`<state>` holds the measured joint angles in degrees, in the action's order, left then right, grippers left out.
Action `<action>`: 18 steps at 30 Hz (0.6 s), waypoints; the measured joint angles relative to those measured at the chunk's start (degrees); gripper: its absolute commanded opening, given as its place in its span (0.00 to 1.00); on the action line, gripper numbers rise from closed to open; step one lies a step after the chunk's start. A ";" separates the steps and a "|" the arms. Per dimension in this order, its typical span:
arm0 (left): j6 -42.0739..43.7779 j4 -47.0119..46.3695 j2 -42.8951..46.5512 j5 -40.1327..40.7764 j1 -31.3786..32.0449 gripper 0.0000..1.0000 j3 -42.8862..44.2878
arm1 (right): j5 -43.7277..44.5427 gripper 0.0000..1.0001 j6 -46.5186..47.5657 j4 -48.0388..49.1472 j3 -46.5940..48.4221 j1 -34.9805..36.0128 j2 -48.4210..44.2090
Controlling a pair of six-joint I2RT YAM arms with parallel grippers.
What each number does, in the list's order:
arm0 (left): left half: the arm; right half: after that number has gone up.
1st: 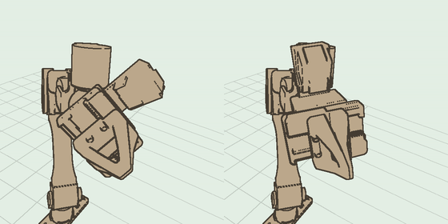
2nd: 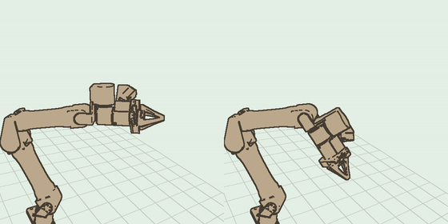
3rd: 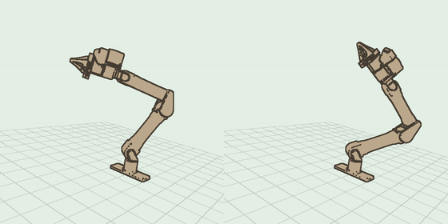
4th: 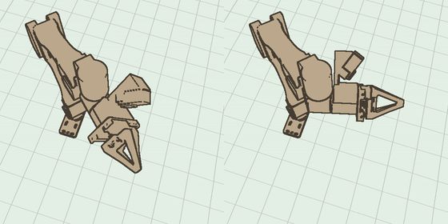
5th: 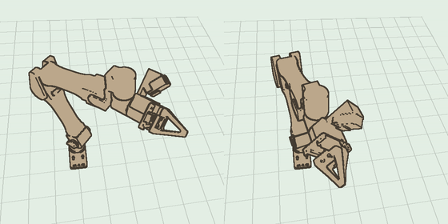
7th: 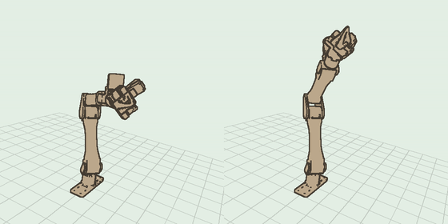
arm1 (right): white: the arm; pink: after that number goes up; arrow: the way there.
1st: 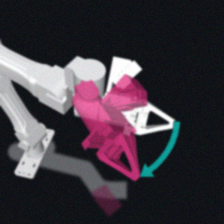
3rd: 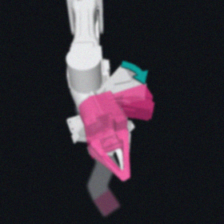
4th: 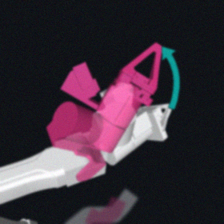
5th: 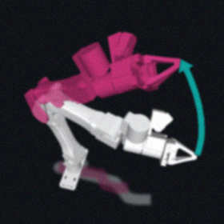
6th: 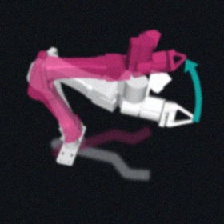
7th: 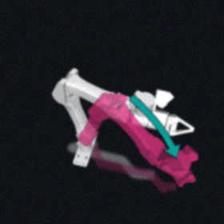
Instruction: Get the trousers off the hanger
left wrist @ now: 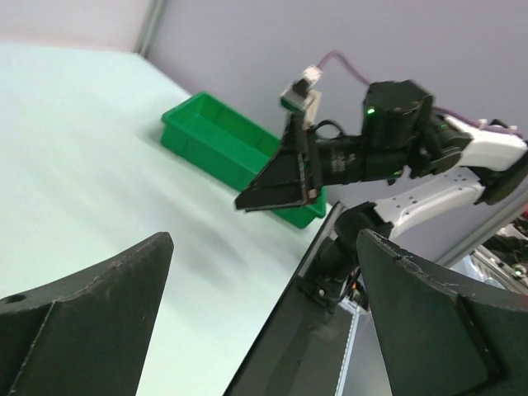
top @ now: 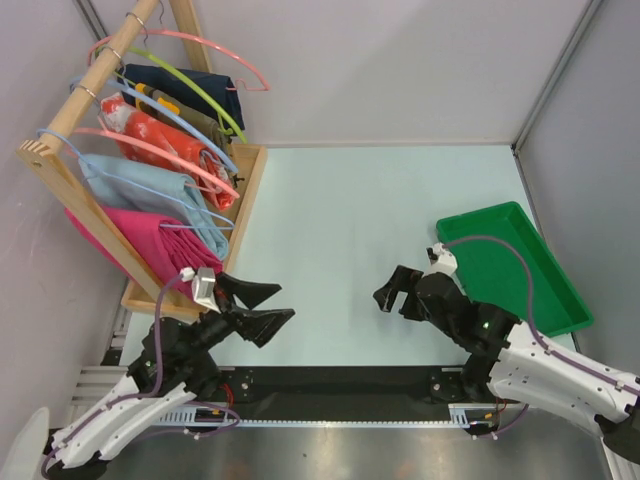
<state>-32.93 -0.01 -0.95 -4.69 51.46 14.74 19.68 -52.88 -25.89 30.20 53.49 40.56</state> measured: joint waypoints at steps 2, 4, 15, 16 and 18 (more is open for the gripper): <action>-0.07 5.07 0.70 1.38 0.00 1.00 1.99 | 0.61 1.00 1.16 -2.16 1.01 -0.07 -0.33; -0.20 8.90 0.70 2.45 0.00 1.00 3.85 | 1.09 1.00 2.62 -3.72 2.21 -0.15 -1.27; 0.48 17.92 -1.73 7.76 0.00 0.99 20.85 | -0.59 1.00 9.38 -4.33 6.03 -2.29 -14.43; 0.74 17.88 -2.14 8.28 0.00 0.99 22.16 | -0.96 1.00 9.60 -4.31 6.45 -2.49 -14.47; 1.53 17.94 -3.13 9.42 0.00 0.98 24.39 | -1.68 1.00 10.01 -4.39 6.95 -2.54 -14.19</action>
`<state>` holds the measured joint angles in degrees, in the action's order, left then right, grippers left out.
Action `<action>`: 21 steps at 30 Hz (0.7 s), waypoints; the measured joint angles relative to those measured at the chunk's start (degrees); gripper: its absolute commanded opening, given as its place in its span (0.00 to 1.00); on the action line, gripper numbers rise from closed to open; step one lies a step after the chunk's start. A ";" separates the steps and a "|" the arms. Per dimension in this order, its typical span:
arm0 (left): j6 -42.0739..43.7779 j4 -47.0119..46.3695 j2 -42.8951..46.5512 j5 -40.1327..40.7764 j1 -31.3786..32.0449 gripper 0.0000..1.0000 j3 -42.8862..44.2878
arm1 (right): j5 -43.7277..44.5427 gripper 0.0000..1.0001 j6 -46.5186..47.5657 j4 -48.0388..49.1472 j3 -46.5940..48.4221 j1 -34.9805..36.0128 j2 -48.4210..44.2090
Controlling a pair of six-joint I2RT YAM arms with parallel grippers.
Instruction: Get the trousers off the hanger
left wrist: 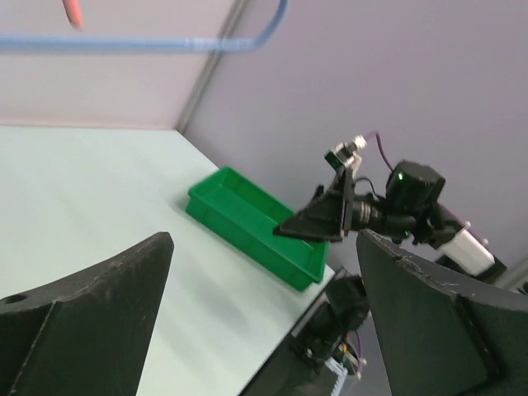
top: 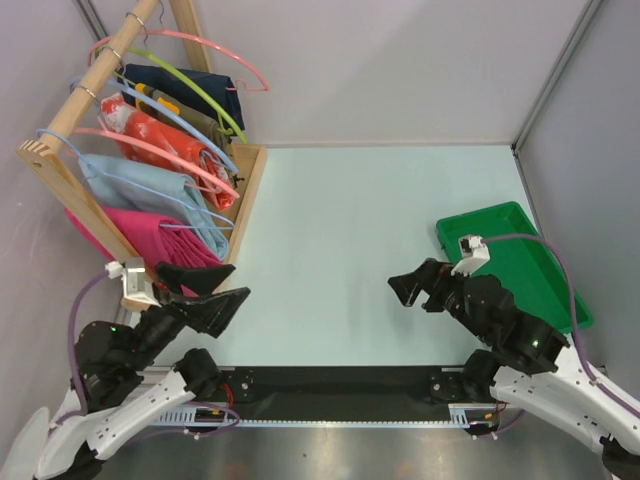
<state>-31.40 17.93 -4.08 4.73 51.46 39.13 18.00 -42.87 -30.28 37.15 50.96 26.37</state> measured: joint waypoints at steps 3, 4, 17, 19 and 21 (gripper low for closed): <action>0.68 1.01 -3.58 2.64 0.00 0.95 4.68 | -1.27 1.00 0.59 -0.15 0.61 0.00 1.22; 0.72 1.62 -5.14 4.20 0.00 0.92 6.54 | -1.81 1.00 0.83 -0.20 0.74 0.00 1.68; -1.75 9.07 -17.79 14.67 0.00 0.93 26.12 | -5.03 1.00 1.55 -0.31 0.94 0.02 4.85; -2.25 10.64 -19.78 16.28 -0.02 0.94 29.27 | -5.29 1.00 1.55 -0.31 0.94 0.02 4.87; -3.02 12.66 -22.29 18.29 -0.02 0.94 32.87 | -5.44 1.00 1.55 -0.31 0.94 0.02 4.85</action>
<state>-34.41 30.59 -26.37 23.03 51.44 72.01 12.56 -41.32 -30.59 38.09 50.98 31.22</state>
